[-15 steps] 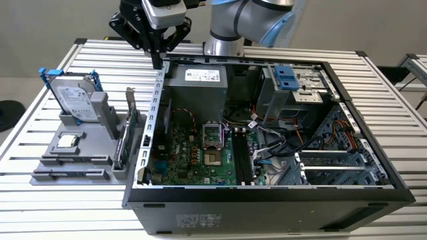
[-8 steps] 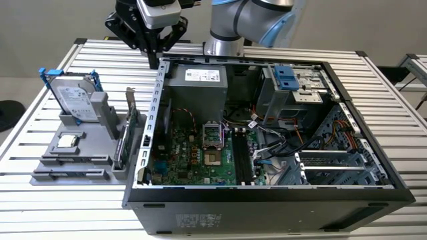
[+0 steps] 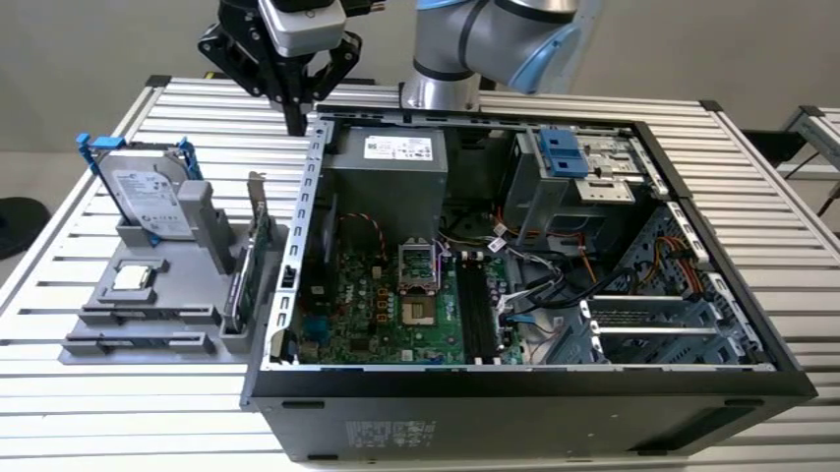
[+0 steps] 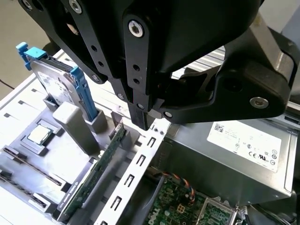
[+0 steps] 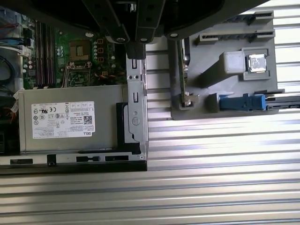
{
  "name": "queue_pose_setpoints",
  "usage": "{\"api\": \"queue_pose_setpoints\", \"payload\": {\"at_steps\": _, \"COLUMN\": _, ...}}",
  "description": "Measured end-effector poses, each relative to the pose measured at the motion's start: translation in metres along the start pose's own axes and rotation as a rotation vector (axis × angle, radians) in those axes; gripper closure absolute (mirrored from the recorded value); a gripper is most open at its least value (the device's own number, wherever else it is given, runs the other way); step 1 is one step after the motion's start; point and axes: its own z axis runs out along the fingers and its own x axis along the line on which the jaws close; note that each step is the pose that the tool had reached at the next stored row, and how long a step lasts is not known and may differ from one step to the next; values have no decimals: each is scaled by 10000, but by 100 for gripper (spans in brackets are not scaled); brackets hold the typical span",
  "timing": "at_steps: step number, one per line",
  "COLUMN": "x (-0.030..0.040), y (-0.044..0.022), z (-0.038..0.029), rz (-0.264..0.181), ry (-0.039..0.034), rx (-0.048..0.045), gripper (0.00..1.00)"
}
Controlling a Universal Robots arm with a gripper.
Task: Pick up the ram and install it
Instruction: 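Reach for the ram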
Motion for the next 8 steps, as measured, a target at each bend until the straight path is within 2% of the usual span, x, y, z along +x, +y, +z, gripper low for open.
{"api": "queue_pose_setpoints", "payload": {"at_steps": 8, "x": 62, "y": -4, "z": -1, "rz": 0, "ry": 0, "rx": 0, "gripper": 100}}
